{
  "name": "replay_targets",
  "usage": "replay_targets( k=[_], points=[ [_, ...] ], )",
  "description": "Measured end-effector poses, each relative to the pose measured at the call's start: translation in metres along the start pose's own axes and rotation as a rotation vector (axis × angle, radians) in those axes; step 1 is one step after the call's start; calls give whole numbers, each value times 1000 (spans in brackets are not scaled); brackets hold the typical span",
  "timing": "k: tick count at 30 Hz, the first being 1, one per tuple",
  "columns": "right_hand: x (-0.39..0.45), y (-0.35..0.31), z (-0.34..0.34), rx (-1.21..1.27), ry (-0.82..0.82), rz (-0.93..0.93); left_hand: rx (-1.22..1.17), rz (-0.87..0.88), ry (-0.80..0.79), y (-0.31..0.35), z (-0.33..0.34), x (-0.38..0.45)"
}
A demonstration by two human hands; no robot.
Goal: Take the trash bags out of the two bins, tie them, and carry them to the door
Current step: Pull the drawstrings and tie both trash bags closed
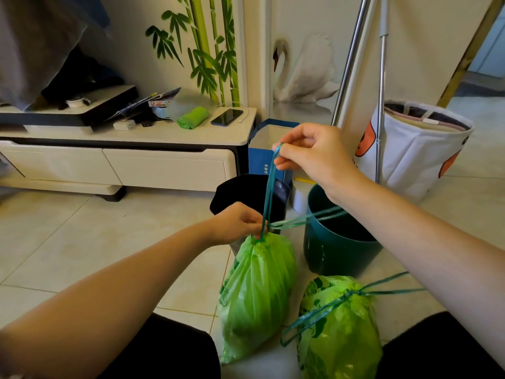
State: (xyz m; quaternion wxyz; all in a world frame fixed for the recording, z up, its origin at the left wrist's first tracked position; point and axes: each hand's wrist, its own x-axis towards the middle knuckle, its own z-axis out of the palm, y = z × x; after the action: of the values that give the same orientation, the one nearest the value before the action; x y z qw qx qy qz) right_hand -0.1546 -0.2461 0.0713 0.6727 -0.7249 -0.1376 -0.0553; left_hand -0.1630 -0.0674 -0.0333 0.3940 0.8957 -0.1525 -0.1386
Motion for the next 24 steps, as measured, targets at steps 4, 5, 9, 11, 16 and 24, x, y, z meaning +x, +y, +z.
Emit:
replay_targets(
  k=[4,5,9,11,16,24],
  points=[
    [1,3,0,-14,21,-31,53,49,-82,4,6,1],
    [1,4,-1,-17,30,-39,52,51,-103,5,6,1],
    [5,10,-7,-24,66,-40,19,29,-165,8,7,0],
    [6,12,-9,-11,71,-25,12,47,-148,8,8,-1],
    [10,18,-11,-44,-23,44,-103,12,-96,1,6,-2],
    [-7,63,-3,-817,-627,193,-201,-100,-18,-8,-4,-5]
  ],
)
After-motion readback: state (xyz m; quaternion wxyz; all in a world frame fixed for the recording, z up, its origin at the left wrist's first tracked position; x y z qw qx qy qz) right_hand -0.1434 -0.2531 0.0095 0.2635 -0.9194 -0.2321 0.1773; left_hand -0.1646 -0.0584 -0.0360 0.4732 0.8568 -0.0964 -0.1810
